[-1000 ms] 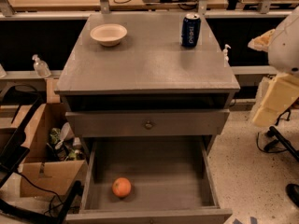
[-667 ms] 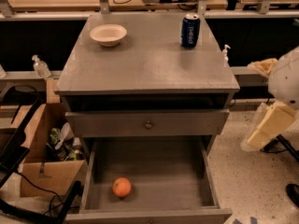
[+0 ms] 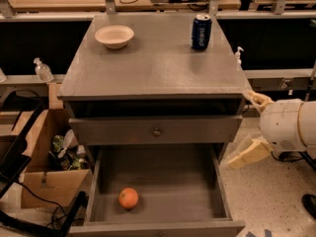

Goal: Pick orange from middle drawer and place on counter

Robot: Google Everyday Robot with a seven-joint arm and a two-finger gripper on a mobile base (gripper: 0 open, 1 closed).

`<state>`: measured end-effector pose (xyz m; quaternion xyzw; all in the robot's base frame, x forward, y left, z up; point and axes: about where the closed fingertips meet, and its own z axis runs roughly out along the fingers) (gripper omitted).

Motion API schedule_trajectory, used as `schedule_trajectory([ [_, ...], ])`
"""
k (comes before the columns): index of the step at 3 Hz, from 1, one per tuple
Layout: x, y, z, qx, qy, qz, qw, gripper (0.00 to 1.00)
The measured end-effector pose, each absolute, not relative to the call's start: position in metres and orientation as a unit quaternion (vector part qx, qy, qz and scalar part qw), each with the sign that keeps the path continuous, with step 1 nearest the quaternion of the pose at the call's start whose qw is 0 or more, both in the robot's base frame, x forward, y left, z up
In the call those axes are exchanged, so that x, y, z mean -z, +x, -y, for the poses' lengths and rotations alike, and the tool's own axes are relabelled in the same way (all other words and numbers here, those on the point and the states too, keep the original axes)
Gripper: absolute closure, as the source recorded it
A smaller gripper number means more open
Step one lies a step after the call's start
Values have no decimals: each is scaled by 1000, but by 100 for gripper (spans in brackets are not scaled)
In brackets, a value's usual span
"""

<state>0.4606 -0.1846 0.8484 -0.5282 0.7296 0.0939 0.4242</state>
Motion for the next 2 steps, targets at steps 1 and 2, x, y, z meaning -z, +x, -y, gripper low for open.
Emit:
schedule_trajectory([
  [1, -856, 466, 185, -83, -525, -729, 431, 0],
  [2, -829, 481, 162, -111, -523, -721, 441, 0],
])
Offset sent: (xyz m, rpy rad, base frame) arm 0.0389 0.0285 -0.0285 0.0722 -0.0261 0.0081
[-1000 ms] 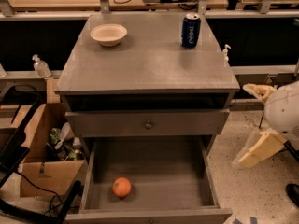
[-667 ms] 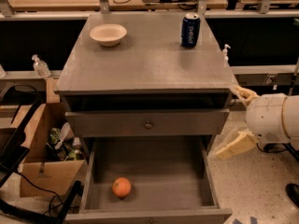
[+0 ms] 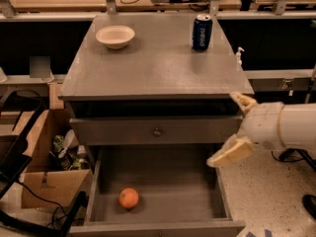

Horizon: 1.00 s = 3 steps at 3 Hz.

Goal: Pick orange from middle drawer and place on counter

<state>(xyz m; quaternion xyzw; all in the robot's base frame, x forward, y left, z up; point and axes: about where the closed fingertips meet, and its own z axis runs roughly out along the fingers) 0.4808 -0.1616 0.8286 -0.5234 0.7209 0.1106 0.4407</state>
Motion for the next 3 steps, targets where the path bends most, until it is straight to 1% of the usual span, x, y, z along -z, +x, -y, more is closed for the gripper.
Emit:
schedule_trajectory([
  [1, -766, 503, 134, -146, -509, -715, 457, 0],
  [2, -689, 520, 96, -161, -516, -704, 461, 0],
  [3, -607, 529, 67, -163, -527, -703, 448, 0],
])
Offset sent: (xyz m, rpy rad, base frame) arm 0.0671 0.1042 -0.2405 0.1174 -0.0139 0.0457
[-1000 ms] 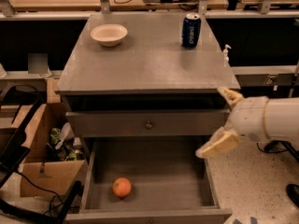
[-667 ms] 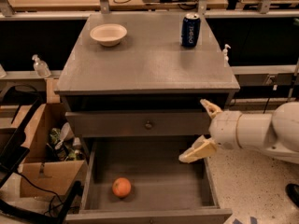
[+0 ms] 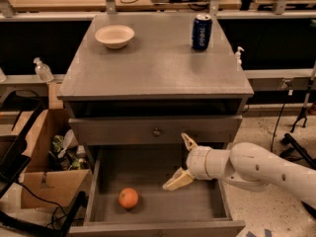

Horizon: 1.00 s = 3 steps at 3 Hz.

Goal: Pick orange from middle drawer and place on counter

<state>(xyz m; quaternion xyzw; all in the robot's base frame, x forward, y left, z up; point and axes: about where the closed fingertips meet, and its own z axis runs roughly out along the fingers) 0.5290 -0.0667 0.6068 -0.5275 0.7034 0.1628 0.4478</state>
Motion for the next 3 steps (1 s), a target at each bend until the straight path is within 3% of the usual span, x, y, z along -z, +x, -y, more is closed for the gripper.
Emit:
schedule_trajectory([
  [2, -592, 530, 51, -178, -532, -703, 438, 0],
  [3, -546, 519, 11, -218, -535, -698, 423, 0],
])
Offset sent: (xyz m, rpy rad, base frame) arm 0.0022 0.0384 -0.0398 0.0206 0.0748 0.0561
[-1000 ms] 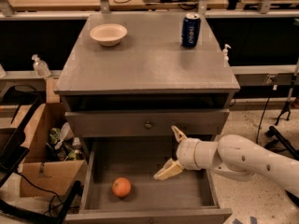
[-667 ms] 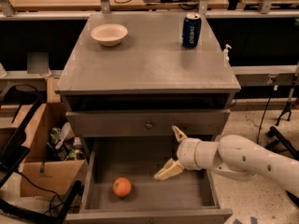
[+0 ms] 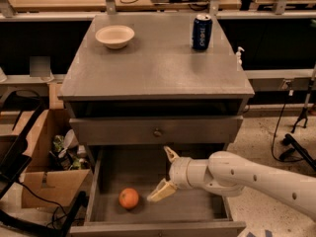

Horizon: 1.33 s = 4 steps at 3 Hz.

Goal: Pick orange from middle drawer and place on counter

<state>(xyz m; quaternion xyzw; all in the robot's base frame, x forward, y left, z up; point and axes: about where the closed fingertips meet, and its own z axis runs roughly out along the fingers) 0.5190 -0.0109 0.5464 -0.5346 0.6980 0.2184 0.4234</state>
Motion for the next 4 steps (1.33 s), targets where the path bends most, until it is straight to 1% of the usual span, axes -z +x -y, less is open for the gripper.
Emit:
schedule_trajectory([
  [2, -457, 497, -70, -292, -534, -685, 400, 0],
  [3, -432, 503, -102, -306, -538, -679, 395, 0],
  [4, -420, 518, -122, -301, -547, -675, 393, 0],
])
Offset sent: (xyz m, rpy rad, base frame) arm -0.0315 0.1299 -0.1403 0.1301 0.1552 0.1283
